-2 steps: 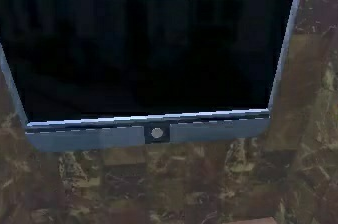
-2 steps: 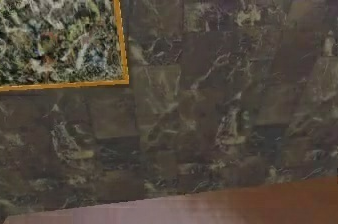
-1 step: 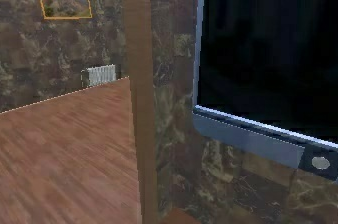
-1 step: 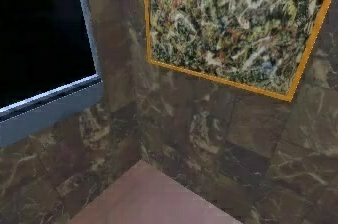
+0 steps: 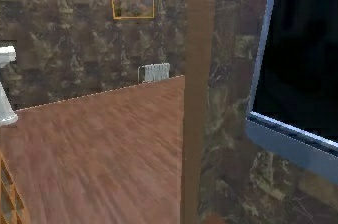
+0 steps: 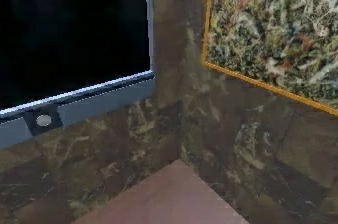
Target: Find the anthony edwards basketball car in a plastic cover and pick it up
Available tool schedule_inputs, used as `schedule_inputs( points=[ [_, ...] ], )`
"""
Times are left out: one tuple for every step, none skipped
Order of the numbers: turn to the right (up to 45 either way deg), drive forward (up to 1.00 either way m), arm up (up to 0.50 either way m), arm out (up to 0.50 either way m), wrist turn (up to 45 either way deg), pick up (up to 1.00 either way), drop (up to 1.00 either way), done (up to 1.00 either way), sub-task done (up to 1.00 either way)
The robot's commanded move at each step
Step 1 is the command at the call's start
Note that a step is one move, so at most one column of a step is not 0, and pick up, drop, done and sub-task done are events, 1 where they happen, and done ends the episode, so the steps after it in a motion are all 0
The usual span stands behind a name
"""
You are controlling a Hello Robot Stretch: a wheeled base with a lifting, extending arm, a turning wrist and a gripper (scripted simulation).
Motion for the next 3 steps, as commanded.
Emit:
schedule_inputs(
  points=[
    [0.0, 0.55, 0.0, 0.0, 0.0, 0.0, 0.0, 0.0, 0.0],
    [-36.0, 0.0, 0.0, 0.0, 0.0, 0.0, 0.0, 0.0, 0.0],
    [0.0, 0.45, 0.0, 0.0, 0.0, 0.0, 0.0, 0.0, 0.0]
  ],
)
